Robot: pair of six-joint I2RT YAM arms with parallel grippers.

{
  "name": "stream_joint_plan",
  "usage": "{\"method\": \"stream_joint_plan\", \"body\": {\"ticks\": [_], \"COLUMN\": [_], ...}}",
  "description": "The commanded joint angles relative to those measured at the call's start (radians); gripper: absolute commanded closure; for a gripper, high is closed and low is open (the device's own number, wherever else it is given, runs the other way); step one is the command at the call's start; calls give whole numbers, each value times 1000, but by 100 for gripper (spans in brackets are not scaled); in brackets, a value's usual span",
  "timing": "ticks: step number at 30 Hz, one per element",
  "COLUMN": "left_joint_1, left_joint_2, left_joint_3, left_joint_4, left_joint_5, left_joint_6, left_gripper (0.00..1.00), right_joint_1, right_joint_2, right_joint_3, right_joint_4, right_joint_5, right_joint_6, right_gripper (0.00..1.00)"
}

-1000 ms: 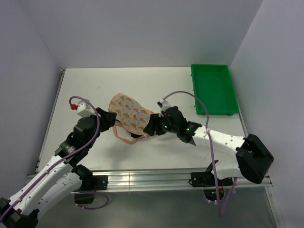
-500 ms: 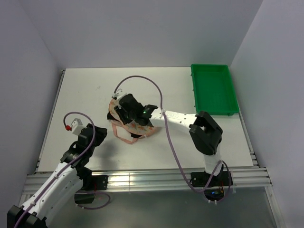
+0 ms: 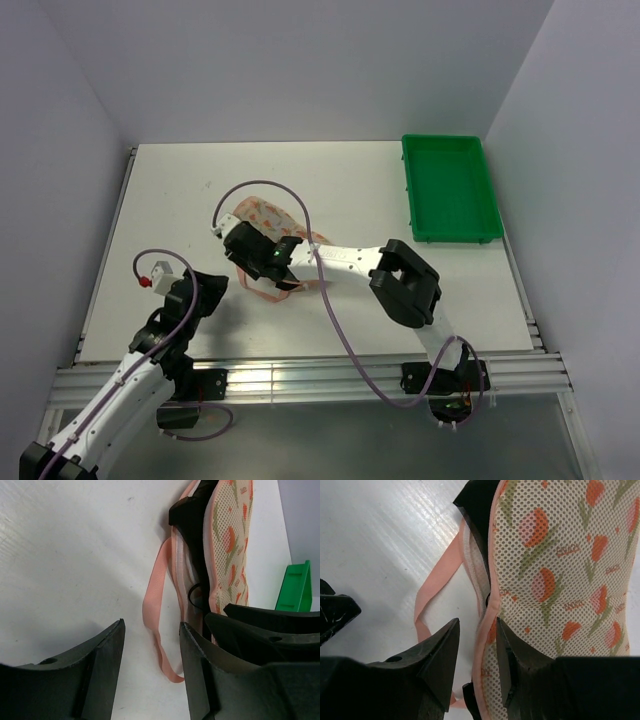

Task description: Place the bra in the laundry bag and zip it closed

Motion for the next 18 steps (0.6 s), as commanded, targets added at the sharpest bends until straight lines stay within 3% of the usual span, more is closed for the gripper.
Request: {"method": "stream_joint_plan", "body": {"ticks": [1,10,18], "left_joint_1": [5,5,7], "left_joint_2": [-13,32,181], "left_joint_3": [-33,-71,-68], "left_joint_4": [57,145,258], "left_joint_5": [31,83,127], "left_joint_6": [-22,-11,47], "left_gripper": [46,45,41], "right_joint_1": [-1,7,7], "right_joint_2": [5,51,37], "right_joint_3": [35,59,59], "right_joint_4": [15,-25,4], "right_joint_5": [84,127,134], "right_joint_6": [-19,-42,-25], "right_gripper": [57,60,73]}}
